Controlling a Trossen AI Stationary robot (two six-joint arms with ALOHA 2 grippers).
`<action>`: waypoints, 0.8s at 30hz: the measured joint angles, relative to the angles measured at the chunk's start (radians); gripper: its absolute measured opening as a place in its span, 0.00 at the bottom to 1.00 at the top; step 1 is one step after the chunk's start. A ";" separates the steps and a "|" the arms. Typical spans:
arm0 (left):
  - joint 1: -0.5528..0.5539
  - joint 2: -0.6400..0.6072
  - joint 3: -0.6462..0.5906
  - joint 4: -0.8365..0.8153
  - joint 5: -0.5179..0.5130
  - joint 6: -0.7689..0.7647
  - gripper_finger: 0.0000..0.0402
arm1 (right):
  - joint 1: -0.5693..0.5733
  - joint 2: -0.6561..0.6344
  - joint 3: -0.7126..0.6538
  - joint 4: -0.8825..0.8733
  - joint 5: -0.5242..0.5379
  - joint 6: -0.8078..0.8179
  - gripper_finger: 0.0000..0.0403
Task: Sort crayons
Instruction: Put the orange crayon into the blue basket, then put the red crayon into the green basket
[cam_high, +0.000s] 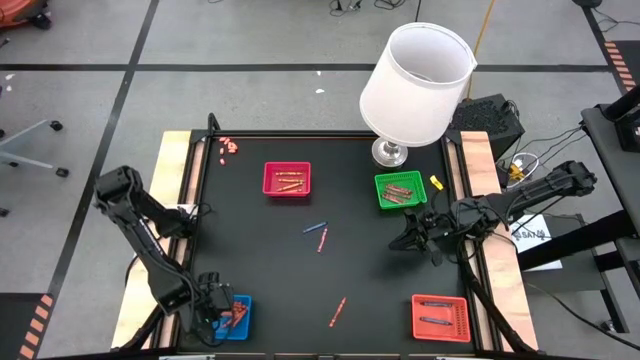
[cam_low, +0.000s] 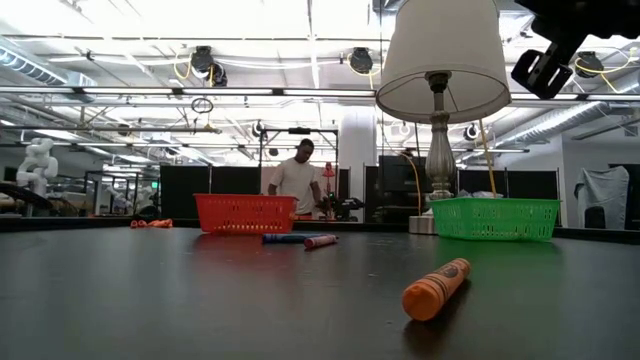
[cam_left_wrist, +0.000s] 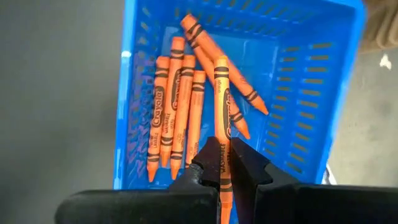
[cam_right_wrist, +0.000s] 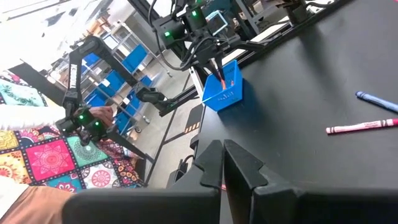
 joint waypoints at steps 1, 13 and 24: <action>0.000 0.005 0.000 -0.003 0.000 -0.022 0.03 | 0.000 0.000 0.000 0.000 0.000 0.000 0.00; 0.015 0.016 0.000 0.014 0.039 -0.124 0.09 | 0.000 0.000 0.000 0.000 0.025 0.000 0.00; 0.104 0.013 0.058 -0.060 0.219 -0.128 0.36 | 0.000 0.000 0.000 0.000 0.025 0.024 0.00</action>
